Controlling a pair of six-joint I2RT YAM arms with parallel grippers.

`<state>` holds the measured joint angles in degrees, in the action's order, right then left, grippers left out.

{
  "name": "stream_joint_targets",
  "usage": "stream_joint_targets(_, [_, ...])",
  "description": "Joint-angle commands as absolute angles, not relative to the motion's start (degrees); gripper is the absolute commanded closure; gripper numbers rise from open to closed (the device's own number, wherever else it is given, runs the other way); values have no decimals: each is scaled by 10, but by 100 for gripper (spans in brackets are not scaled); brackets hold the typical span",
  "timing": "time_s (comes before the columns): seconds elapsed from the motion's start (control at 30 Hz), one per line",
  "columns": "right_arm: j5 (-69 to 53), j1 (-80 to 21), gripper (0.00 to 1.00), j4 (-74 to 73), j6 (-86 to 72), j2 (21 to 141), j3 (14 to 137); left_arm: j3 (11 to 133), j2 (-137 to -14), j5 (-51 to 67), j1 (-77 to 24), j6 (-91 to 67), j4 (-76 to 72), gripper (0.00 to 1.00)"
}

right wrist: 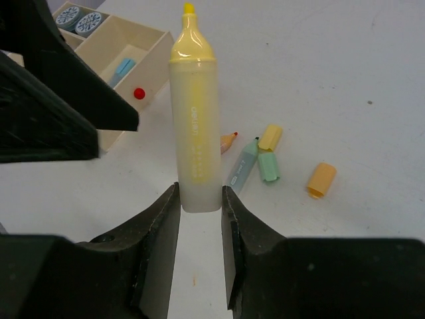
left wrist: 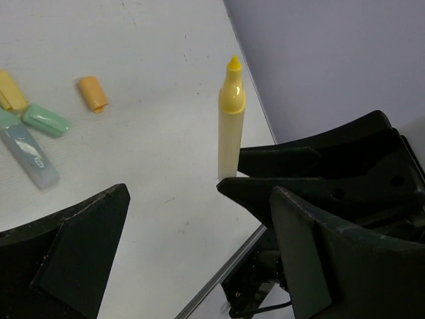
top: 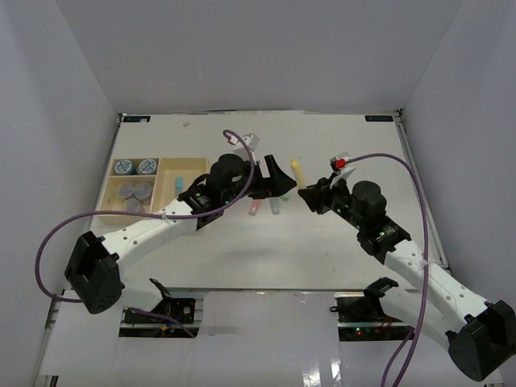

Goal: Sort the stationery into containers
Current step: Pick up the pen from the center of the board.

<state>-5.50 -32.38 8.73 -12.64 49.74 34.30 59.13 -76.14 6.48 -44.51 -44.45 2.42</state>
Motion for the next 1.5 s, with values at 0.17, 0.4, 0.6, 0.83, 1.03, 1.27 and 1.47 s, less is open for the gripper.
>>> stream_joint_targets(0.17, [-67,-333,81,157,-152,478,318,650,-843,-61,-507,-450,-78,5])
stream_joint_targets(0.4, [-69,-334,81,177,-165,475,306,656,-879,-69,-512,-453,-111,25])
stream_joint_targets(0.6, [-55,-334,81,185,-176,477,299,651,-893,-58,-518,-459,-121,39])
stream_joint_targets(0.83, [-37,-334,81,188,-187,481,297,635,-890,-51,-522,-468,-131,41])
stream_joint_targets(1.03, [-27,-335,81,188,-195,478,296,625,-893,-42,-529,-474,-143,48])
stream_joint_targets(1.27, [-23,-334,80,186,-200,477,292,615,-888,-36,-530,-472,-152,78])
stream_joint_targets(1.47, [-32,-335,52,171,-192,476,296,606,-859,-52,-525,-440,-145,87])
